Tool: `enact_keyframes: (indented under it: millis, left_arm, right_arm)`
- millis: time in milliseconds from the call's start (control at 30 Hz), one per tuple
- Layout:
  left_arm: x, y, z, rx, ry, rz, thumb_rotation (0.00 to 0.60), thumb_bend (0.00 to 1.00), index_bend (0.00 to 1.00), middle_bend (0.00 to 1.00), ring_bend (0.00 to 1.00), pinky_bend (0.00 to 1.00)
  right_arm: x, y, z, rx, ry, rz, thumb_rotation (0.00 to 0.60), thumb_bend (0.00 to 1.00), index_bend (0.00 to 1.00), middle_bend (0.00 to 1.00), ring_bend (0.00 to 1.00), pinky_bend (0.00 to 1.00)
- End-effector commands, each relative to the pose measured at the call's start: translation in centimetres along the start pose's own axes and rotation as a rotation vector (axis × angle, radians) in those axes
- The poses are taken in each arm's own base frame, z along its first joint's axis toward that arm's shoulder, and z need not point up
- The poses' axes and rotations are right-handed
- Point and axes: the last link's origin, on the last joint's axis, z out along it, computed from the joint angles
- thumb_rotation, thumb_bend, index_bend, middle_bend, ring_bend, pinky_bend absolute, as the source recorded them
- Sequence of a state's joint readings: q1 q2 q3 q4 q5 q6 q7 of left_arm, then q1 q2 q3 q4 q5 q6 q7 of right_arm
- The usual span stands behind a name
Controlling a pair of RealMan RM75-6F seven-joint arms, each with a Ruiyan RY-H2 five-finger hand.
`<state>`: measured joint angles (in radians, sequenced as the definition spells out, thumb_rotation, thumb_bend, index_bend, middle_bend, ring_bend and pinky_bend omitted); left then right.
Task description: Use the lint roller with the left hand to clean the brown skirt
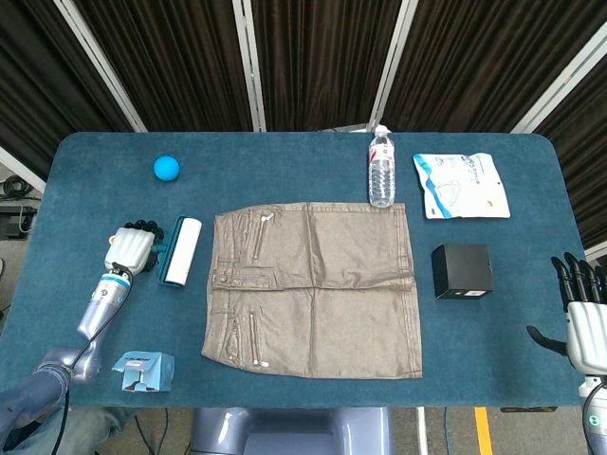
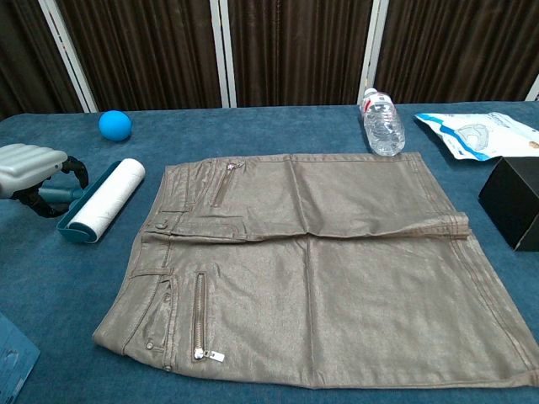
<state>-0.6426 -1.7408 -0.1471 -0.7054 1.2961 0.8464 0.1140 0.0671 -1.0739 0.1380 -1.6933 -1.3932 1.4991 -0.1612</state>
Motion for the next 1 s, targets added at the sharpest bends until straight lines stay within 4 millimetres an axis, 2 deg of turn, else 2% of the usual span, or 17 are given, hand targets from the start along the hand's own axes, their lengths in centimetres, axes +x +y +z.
enact_keyframes:
  millis: [33, 267, 467, 600, 700, 800, 1000]
  left_arm:
    - [0.0, 0.1, 0.0, 0.001, 0.007, 0.004, 0.6, 0.42, 0.37, 0.26, 0.22, 0.3]
    - [0.0, -0.2, 0.0, 0.011, 0.005, 0.011, 0.6, 0.44, 0.43, 0.3, 0.25, 0.34]
    - [-0.2, -0.5, -0.1, 0.018, 0.001, 0.014, 0.6, 0.51, 0.49, 0.37, 0.31, 0.4]
    - [-0.2, -0.6, -0.1, 0.019, 0.001, 0.016, 0.6, 0.61, 0.52, 0.4, 0.33, 0.43]
    - [0.0, -0.7, -0.2, 0.015, 0.009, 0.013, 0.6, 0.64, 0.52, 0.4, 0.34, 0.43]
    - [0.7, -0.8, -0.4, -0.002, 0.031, 0.018, 0.6, 0.64, 0.53, 0.41, 0.34, 0.44]
    - [3.1, -0.5, -0.8, -0.065, 0.08, 0.087, 0.6, 0.64, 0.55, 0.42, 0.35, 0.44]
  right_arm:
    - [0.0, 0.1, 0.0, -0.001, 0.001, -0.001, 0.6, 0.0, 0.0, 0.0, 0.0, 0.0]
    - [0.0, 0.1, 0.1, -0.001, -0.004, 0.001, 0.6, 0.0, 0.0, 0.0, 0.0, 0.0]
    - [0.0, 0.0, 0.0, -0.001, -0.003, 0.001, 0.6, 0.0, 0.0, 0.0, 0.0, 0.0]
    - [-0.1, 0.0, 0.0, 0.001, -0.005, 0.0, 0.6, 0.0, 0.0, 0.0, 0.0, 0.0]
    - [-0.1, 0.0, 0.0, 0.0, -0.005, 0.0, 0.6, 0.0, 0.0, 0.0, 0.0, 0.0]
    - [-0.1, 0.0, 0.0, 0.0, -0.007, 0.003, 0.6, 0.0, 0.0, 0.0, 0.0, 0.0]
    - [0.0, 0.0, 0.0, 0.002, -0.013, 0.017, 0.6, 0.0, 0.0, 0.0, 0.0, 0.0]
